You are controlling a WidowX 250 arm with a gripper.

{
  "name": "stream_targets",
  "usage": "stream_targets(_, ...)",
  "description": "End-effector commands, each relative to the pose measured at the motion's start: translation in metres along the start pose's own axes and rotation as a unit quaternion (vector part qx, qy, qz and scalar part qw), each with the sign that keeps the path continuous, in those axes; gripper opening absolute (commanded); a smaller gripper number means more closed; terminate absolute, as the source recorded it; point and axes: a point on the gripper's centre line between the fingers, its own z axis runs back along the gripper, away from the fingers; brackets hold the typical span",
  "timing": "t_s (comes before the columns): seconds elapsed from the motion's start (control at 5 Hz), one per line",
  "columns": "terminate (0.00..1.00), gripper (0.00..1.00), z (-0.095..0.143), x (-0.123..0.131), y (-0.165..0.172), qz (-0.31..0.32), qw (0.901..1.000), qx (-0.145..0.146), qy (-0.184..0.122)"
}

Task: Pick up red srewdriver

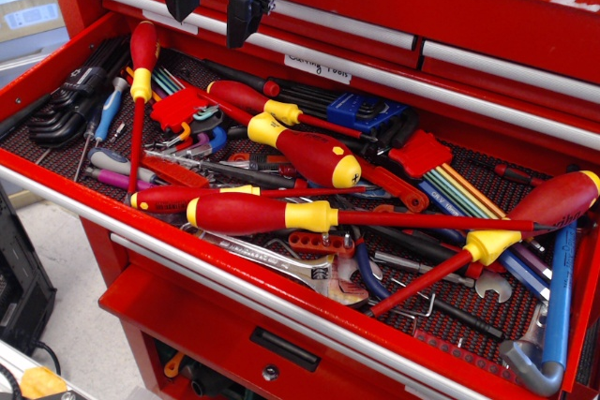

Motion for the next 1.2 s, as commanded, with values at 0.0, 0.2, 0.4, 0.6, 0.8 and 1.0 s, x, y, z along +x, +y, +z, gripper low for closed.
stream_targets(0.0,0.00,1.00,0.000,0.000,0.000,0.000,1.0000,0.000,0.000)
stream_targets(0.2,0.00,1.00,-0.002,0.002,0.031,0.010,0.9995,0.032,0.001)
stream_targets(0.4,0.00,1.00,-0.010,0.006,0.058,0.059,0.9961,0.063,-0.018)
stream_targets(0.6,0.00,1.00,-0.024,0.005,0.082,0.059,0.9938,0.074,-0.058)
stream_targets(0.8,0.00,1.00,-0.038,0.007,0.098,0.056,0.9911,0.096,-0.073)
stream_targets(1.0,0.00,1.00,-0.064,0.005,0.109,0.057,0.9896,0.099,-0.088)
